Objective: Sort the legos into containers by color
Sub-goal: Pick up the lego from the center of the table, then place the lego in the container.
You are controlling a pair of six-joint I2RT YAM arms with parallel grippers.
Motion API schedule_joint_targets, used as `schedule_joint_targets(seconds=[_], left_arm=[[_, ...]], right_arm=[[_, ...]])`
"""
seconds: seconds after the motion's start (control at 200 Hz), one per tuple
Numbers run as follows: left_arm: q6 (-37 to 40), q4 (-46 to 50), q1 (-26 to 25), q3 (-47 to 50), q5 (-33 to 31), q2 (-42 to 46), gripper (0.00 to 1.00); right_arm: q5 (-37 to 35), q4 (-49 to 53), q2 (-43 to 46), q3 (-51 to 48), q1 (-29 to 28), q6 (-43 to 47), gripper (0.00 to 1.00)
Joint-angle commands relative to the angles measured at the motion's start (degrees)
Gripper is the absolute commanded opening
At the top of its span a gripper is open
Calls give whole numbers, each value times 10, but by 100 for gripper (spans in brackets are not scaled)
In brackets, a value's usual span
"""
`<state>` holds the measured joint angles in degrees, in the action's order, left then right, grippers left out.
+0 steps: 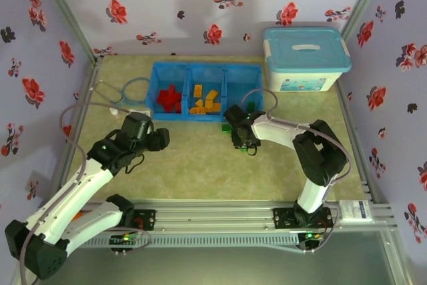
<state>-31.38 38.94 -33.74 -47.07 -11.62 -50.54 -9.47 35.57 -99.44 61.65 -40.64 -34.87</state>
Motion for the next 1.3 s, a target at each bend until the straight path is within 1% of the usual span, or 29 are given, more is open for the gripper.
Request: schedule_joint_targets(seconds=[0.0, 0.09, 0.18, 0.32, 0.41, 0.6, 0.75, 0.84, 0.865, 0.895, 0.925, 0.96, 0.97, 0.99, 1.08, 1.295], left_arm=[[0, 17, -1, 3, -15, 8, 71], [0, 18, -1, 3, -16, 9, 70], [-2, 19, -2, 5, -14, 12, 70], [-22, 25, -11, 17, -8, 35, 70], [-37, 27, -22, 33, -9, 61, 69], [-51, 38, -40, 54, -8, 96, 69], [-50, 41, -45, 50, -9, 99, 69], [-49, 36, -46, 49, -9, 98, 69], [-48, 35, -47, 49, -10, 98, 69], [-48, 34, -47, 48, -9, 96, 69], [-48, 34, -47, 48, -9, 96, 69], [-47, 33, -47, 47, -9, 95, 69], [-47, 33, -47, 47, -9, 95, 69], [-47, 33, -48, 47, -9, 95, 69], [-48, 27, -48, 49, -10, 92, 69], [-50, 7, -61, 50, -8, 71, 69]], right_arm=[[-30, 56, 59, 51, -6, 14, 22], [-50, 77, 81, 105, 1, 36, 23], [-52, 100, 64, 182, 25, 64, 23], [-46, 141, -25, 307, 54, 101, 24], [-37, 154, -85, 364, 67, 112, 24], [-27, 153, -170, 421, 80, 106, 24], [-43, 149, -205, 448, 83, 103, 24], [-48, 157, -220, 467, 86, 103, 26], [-48, 160, -222, 472, 87, 103, 29], [-49, 163, -223, 477, 87, 105, 36], [-50, 167, -222, 480, 87, 105, 49], [-52, 169, -218, 483, 87, 106, 68], [-53, 169, -216, 482, 86, 106, 71], [-54, 169, -212, 482, 86, 106, 74], [-64, 163, -184, 464, 81, 97, 76], [-76, 115, -86, 333, 46, 77, 76]])
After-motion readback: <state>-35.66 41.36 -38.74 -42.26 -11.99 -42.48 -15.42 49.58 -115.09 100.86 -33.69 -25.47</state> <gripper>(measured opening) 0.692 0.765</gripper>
